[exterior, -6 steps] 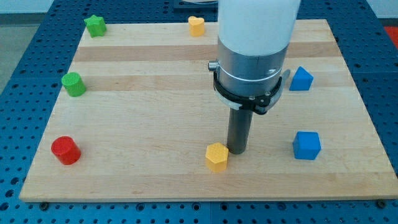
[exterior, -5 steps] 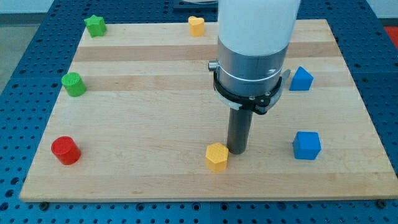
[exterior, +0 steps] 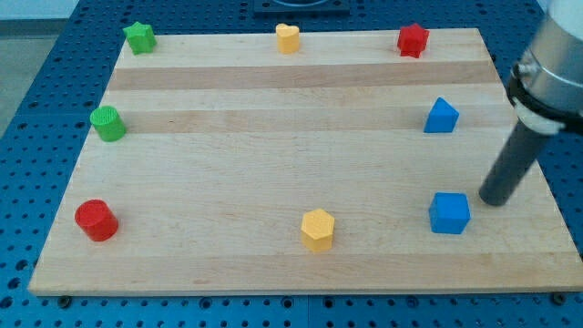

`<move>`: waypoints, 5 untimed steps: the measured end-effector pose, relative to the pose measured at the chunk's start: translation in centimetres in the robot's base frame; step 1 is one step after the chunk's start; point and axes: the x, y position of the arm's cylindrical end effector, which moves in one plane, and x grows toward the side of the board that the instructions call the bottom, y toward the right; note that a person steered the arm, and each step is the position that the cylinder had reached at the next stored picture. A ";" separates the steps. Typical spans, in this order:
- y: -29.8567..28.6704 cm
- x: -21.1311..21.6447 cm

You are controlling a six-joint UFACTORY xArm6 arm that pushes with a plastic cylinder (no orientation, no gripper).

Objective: Move the blue cube to the top right of the yellow hexagon

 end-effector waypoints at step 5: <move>-12.4 -8.1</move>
